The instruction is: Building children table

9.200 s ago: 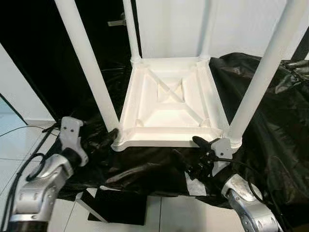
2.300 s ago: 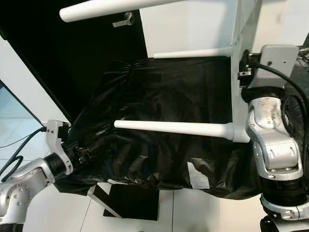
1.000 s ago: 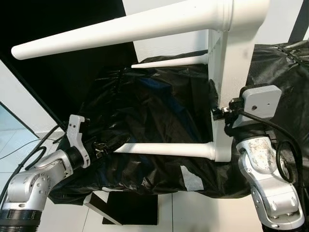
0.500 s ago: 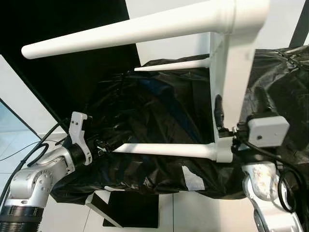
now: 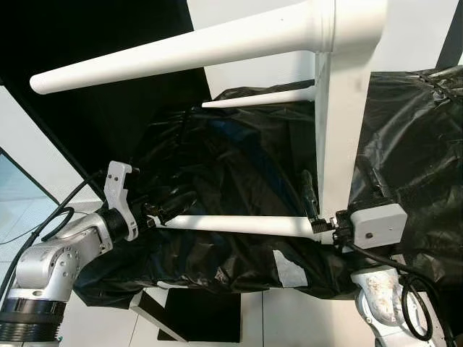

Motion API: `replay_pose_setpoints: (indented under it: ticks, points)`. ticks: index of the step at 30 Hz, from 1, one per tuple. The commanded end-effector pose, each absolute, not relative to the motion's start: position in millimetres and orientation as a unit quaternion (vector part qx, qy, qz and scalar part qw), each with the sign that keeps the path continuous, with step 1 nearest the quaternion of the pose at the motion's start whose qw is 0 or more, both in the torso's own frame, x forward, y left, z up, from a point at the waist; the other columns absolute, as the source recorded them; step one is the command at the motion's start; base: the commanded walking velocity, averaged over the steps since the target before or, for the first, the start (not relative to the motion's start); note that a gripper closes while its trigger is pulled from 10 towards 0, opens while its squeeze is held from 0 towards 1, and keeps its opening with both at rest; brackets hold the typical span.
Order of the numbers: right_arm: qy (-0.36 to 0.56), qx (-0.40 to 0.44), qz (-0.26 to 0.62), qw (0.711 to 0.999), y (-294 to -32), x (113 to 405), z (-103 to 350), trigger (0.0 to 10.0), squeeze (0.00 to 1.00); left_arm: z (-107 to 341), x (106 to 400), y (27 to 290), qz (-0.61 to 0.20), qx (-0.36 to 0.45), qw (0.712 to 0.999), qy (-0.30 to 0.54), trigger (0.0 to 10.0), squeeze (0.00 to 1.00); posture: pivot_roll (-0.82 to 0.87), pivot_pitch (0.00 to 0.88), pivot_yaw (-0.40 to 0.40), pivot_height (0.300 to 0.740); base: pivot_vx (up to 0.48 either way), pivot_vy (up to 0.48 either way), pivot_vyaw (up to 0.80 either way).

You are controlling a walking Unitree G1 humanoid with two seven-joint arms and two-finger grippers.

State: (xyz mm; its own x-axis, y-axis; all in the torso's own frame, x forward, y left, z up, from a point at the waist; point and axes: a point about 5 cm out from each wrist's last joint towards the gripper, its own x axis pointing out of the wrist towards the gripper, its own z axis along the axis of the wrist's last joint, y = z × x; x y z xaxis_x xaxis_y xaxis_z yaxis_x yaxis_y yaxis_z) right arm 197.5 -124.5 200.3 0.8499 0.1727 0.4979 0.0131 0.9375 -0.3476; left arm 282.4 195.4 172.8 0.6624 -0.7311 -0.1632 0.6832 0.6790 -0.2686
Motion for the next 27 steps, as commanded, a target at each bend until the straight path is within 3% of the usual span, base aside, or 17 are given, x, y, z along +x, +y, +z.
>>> replay_pose_setpoints:
  ticks: [1,19,25,27]
  points:
    - [-0.284,-0.175,0.07,0.94,-114.5,196.6,201.7,10.0,0.0,174.9,278.1,192.9,-0.455,-0.092,0.877,0.124,10.0,0.46,-0.08,0.002,0.166,0.74,0.0,0.0,0.0]
    - [-0.283,-0.259,0.072,0.921,-132.3,160.6,191.1,10.0,0.0,171.9,285.8,185.0,-0.468,-0.092,0.87,0.125,10.0,0.45,-0.14,0.006,0.187,0.74,0.0,0.0,0.0]
    - [-0.247,-0.229,0.112,0.935,-133.6,165.3,182.0,10.0,0.0,172.5,288.0,182.1,-0.472,-0.093,0.868,0.122,10.0,0.45,-0.14,0.004,0.185,0.74,0.0,0.0,0.0]
    - [-0.197,-0.16,0.192,0.948,-126.0,177.9,172.8,10.0,0.0,173.7,289.5,179.4,-0.472,-0.093,0.869,0.116,10.0,0.45,-0.13,0.0,0.173,0.74,0.0,0.0,0.0]
